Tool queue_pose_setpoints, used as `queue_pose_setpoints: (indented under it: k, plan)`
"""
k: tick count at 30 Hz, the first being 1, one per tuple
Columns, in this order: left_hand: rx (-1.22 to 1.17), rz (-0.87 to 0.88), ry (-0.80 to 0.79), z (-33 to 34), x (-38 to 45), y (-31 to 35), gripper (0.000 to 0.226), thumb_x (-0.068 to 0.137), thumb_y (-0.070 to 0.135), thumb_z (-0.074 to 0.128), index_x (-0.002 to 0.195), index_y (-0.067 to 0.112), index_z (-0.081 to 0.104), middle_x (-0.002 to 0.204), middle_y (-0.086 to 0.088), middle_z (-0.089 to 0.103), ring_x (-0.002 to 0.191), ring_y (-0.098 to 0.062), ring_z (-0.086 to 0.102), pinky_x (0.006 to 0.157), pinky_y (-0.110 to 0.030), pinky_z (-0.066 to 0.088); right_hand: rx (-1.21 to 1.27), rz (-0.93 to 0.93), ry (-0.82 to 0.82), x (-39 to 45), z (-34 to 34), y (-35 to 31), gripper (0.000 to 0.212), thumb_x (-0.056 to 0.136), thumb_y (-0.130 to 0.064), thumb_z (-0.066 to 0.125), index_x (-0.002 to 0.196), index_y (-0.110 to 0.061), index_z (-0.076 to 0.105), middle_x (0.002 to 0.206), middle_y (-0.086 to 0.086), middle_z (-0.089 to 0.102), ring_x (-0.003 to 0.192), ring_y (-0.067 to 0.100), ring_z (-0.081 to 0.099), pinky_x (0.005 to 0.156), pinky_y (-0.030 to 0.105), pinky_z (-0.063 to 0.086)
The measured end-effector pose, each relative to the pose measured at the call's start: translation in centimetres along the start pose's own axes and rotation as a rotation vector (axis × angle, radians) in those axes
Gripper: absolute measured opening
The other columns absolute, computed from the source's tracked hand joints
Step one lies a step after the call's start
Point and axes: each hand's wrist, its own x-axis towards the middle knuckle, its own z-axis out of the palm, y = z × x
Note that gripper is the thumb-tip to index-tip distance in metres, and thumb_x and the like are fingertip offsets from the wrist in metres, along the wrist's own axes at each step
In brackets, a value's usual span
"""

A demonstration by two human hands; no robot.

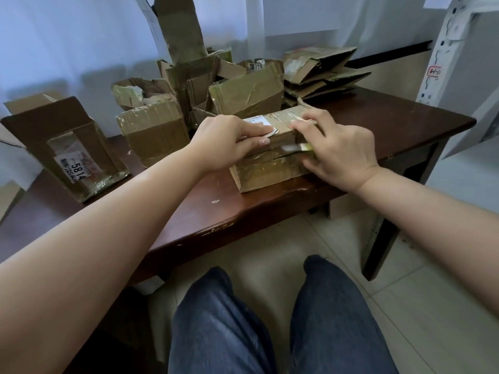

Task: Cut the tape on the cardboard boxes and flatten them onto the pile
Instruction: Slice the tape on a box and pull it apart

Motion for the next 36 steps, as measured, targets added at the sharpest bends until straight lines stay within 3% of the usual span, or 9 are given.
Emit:
queue_pose_setpoints:
  k: [8,13,18,22,24,28,31,33,36]
  plan:
    - [0.012,0.027,0.023,-0.2,0.0,0.1,0.035,0.097,0.045,0.047,0.131,0.041,0.055,0.132,0.008,0.060,0.123,-0.018,0.054,0.086,-0.030,0.041,-0.037,-0.167,0.020,1.3,0.6,0.7,0.044,0.076,-0.020,0.068,0.117,-0.008,0.059,0.115,0.014,0.062,0.061,0.034,0.061,0.042,0.028,0.039]
    - [-0.011,0.018,-0.006,-1.6,1.0,0.3,0.033,0.099,0.042,0.046,0.130,0.042,0.056,0.127,0.010,0.064,0.120,-0.019,0.056,0.095,-0.039,0.043,-0.187,-0.240,0.167,2.8,1.0,0.5,0.028,0.090,-0.007,0.049,0.116,-0.009,0.058,0.105,0.012,0.063,0.069,0.026,0.064,0.045,0.025,0.024]
    - [-0.073,-0.003,-0.085,-3.0,2.3,0.0,0.031,0.099,0.039,0.047,0.129,0.040,0.058,0.126,0.014,0.063,0.118,-0.013,0.055,0.097,-0.034,0.042,-0.191,-0.212,0.219,3.3,2.0,1.1,0.039,0.088,-0.024,0.061,0.123,-0.006,0.058,0.106,0.009,0.066,0.056,0.021,0.061,0.045,0.025,0.025]
    - [-0.089,0.008,-0.115,-2.7,2.2,-0.3,0.035,0.099,0.042,0.046,0.132,0.037,0.056,0.123,0.014,0.064,0.116,-0.011,0.056,0.097,-0.030,0.042,-0.048,-0.248,0.170,2.8,1.5,1.3,0.056,0.088,-0.040,0.054,0.126,0.001,0.057,0.121,0.016,0.064,0.072,0.027,0.069,0.048,0.029,0.042]
    - [-0.138,0.011,-0.139,-2.6,1.8,-0.7,0.043,0.094,0.051,0.048,0.135,0.037,0.053,0.125,0.014,0.062,0.118,-0.010,0.055,0.101,-0.032,0.041,-0.005,-0.279,0.147,2.6,0.9,1.4,0.052,0.087,-0.035,0.047,0.124,0.001,0.059,0.121,0.015,0.065,0.073,0.028,0.070,0.048,0.028,0.042]
    - [-0.026,0.065,-0.195,-1.7,0.9,-0.3,0.100,0.066,0.076,0.063,0.147,0.026,0.034,0.136,0.004,0.053,0.121,-0.016,0.052,0.101,-0.033,0.043,0.021,-0.270,0.153,2.3,0.0,1.4,0.052,0.080,-0.031,0.044,0.118,-0.001,0.064,0.115,0.013,0.068,0.067,0.028,0.069,0.047,0.025,0.041]
    - [0.148,0.097,0.063,0.5,0.1,0.4,0.100,0.067,0.073,0.066,0.142,0.014,0.037,0.136,-0.011,0.047,0.123,-0.030,0.047,0.094,-0.048,0.048,0.036,-0.202,0.169,2.7,-0.6,1.2,0.055,0.073,-0.030,0.043,0.116,-0.005,0.065,0.116,0.009,0.069,0.062,0.028,0.067,0.046,0.024,0.040]
    - [0.156,0.134,0.274,1.3,-0.4,0.7,0.085,0.075,0.068,0.059,0.136,0.010,0.047,0.123,-0.017,0.048,0.112,-0.032,0.050,0.084,-0.046,0.052,0.044,-0.166,0.161,2.5,-0.7,1.3,0.054,0.074,-0.029,0.043,0.119,-0.007,0.063,0.122,0.007,0.066,0.063,0.027,0.067,0.046,0.026,0.040]
    - [0.217,0.180,0.368,1.0,-0.6,1.2,0.075,0.080,0.058,0.046,0.133,0.005,0.054,0.109,-0.017,0.058,0.094,-0.034,0.058,0.073,-0.041,0.052,0.009,-0.145,0.171,1.6,-0.5,1.9,0.052,0.087,-0.031,0.037,0.128,-0.007,0.058,0.133,0.007,0.059,0.058,0.024,0.065,0.046,0.026,0.037]
